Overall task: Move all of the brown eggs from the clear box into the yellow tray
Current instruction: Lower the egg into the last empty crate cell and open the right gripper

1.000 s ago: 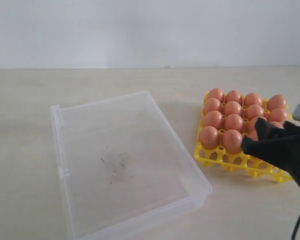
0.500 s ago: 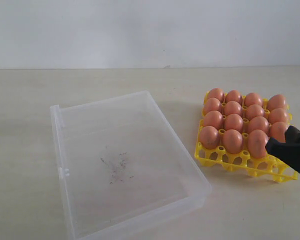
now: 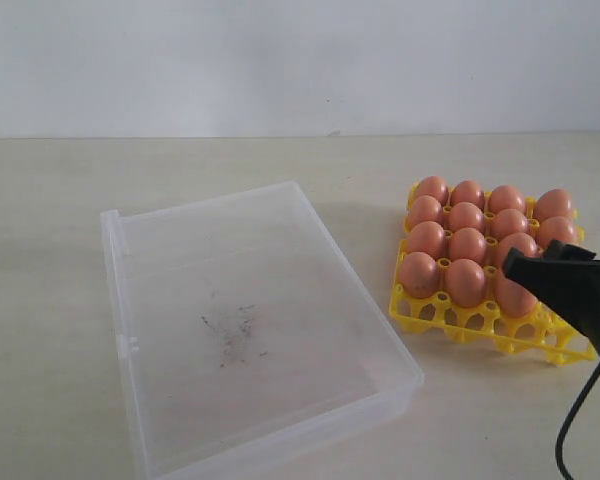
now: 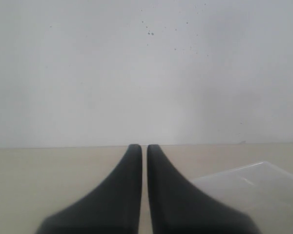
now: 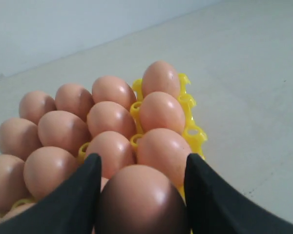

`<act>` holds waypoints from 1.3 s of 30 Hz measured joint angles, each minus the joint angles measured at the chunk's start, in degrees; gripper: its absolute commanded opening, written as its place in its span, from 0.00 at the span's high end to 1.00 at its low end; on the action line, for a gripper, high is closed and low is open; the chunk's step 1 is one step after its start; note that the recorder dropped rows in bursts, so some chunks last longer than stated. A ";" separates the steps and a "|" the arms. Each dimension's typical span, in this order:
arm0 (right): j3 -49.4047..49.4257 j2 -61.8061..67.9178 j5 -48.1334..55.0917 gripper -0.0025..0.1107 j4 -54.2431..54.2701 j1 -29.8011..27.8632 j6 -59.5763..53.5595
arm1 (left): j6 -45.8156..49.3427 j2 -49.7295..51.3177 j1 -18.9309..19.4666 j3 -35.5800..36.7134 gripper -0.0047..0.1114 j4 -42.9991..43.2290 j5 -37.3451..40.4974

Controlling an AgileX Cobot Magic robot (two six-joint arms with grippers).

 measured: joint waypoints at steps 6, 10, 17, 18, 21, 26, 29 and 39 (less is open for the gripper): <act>0.00 0.00 1.48 0.98 0.49 -0.26 0.00 | 0.00 0.00 0.00 0.00 0.93 0.00 0.00; -0.21 0.00 3.31 0.98 0.49 -3.97 -0.12 | 0.00 0.00 0.00 0.00 0.93 0.00 0.00; -2.53 0.00 12.33 0.98 -7.87 -11.31 -0.12 | 0.00 0.00 0.00 0.00 0.93 0.00 0.00; -3.34 0.00 13.48 0.98 -9.55 -11.56 -0.12 | 0.00 0.00 0.00 0.00 0.93 0.00 0.00; -5.19 0.00 15.55 0.98 -11.67 -11.55 -0.04 | 0.00 0.00 0.00 0.00 0.93 0.00 0.00; -6.74 0.51 15.98 0.98 -12.02 -11.67 -0.04 | 0.00 0.00 0.00 0.00 0.93 0.00 0.00; -6.81 2.34 15.98 0.98 -11.52 -11.92 -1.13 | 0.00 0.00 0.00 0.00 0.93 0.00 0.00; -7.24 9.54 9.53 0.98 -11.44 -12.02 -0.96 | 0.00 0.00 0.00 0.00 0.93 0.00 0.00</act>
